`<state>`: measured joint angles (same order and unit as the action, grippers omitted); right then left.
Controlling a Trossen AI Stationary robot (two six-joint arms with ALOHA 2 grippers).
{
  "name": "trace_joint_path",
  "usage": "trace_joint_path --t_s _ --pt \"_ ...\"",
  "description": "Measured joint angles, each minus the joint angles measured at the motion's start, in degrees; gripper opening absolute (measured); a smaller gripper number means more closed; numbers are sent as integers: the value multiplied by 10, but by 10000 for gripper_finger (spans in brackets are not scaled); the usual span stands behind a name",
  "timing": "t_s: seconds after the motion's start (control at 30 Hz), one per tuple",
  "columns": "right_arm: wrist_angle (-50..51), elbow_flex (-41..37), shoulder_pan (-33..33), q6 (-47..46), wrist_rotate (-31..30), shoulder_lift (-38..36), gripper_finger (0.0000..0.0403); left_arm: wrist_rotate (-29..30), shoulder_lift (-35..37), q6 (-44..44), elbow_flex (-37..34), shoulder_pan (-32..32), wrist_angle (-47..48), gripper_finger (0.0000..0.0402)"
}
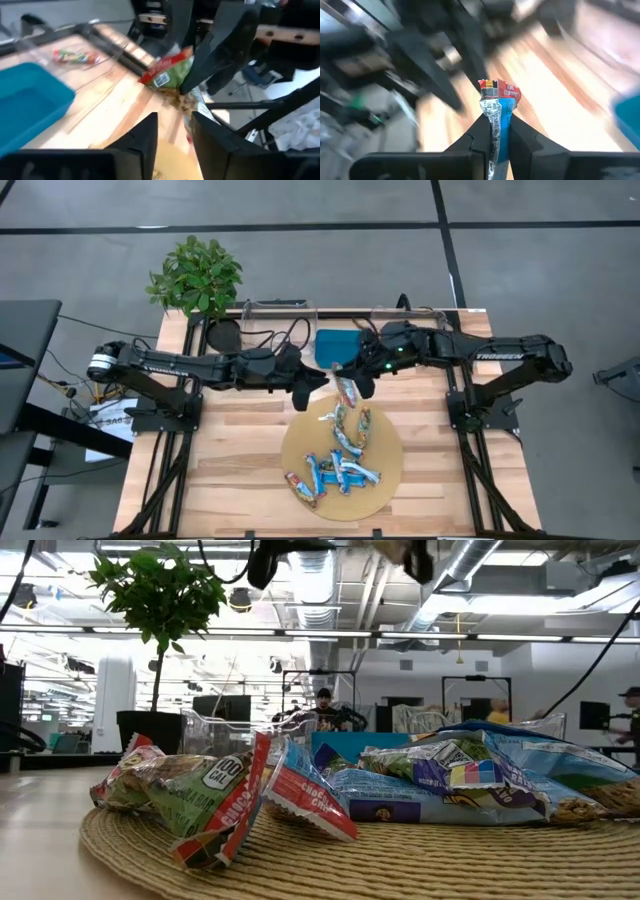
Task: Pick and place Granola Bars by type
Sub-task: Put the red granola bar into the right transparent bin
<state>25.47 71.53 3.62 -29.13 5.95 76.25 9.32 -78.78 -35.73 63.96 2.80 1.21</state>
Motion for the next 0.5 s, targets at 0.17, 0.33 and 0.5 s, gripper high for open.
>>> trace_joint_path --t_s 0.17,0.33,0.5 --pt "145 0 45 39 -72 0 35 -86 0 -1 0 -11 8 136" --pt "263 0 106 53 -195 0 37 -124 0 -1 0 -12 33 133" --pt "319 0 166 58 -283 0 37 -151 0 29 0 -12 57 126"
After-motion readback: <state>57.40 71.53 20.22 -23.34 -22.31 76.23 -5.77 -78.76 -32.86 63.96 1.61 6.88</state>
